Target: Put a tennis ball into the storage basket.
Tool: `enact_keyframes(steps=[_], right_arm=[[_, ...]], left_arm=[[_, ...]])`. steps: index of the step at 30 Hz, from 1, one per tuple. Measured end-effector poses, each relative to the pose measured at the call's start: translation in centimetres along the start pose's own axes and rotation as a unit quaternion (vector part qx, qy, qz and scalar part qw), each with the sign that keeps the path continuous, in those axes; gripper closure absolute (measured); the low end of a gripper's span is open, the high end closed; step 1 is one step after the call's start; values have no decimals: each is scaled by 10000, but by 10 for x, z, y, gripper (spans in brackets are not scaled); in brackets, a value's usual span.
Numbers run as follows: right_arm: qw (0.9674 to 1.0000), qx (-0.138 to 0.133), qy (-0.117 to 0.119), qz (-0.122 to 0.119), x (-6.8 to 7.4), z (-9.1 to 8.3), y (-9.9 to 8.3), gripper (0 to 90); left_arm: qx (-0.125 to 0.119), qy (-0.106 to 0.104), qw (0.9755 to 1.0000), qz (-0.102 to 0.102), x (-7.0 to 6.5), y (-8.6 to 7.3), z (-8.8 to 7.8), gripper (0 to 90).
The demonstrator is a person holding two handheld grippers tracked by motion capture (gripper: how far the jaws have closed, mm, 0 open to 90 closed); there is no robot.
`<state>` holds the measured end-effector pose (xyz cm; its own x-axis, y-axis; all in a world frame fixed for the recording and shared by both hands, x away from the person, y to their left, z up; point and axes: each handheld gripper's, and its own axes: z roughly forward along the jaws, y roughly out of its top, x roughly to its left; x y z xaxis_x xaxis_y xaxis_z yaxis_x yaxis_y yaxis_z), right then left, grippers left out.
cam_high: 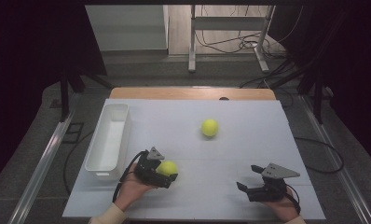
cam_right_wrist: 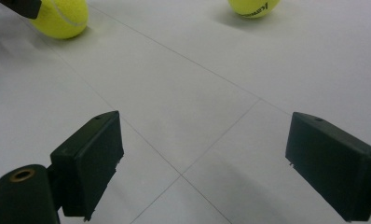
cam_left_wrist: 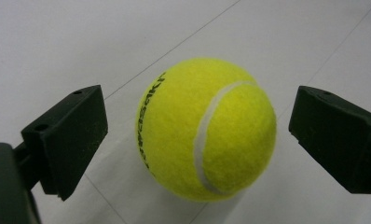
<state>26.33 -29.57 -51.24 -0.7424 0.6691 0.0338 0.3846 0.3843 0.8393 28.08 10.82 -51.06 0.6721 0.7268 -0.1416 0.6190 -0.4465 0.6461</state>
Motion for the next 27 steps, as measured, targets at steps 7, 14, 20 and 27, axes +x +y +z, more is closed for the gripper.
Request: enact_keyframes(steps=[7, 14, 20, 27], right_arm=[[10000, -1, -3, -4, 0, 0, 0, 115], [10000, 27, -17, -7, 0, -1, 0, 115], [10000, 8, -16, 6, 0, -1, -1, 115], [10000, 0, -36, 0, -1, -1, -1, 115]], left_arm=[[151, -99, 9998, 103, -1, 0, 4, 118], [99, -107, 9998, 141, -1, -1, 2, 265], [16, -106, 9998, 160, -1, -1, -1, 268], [-318, -114, 9994, 111, -3, 0, -10, 269]])
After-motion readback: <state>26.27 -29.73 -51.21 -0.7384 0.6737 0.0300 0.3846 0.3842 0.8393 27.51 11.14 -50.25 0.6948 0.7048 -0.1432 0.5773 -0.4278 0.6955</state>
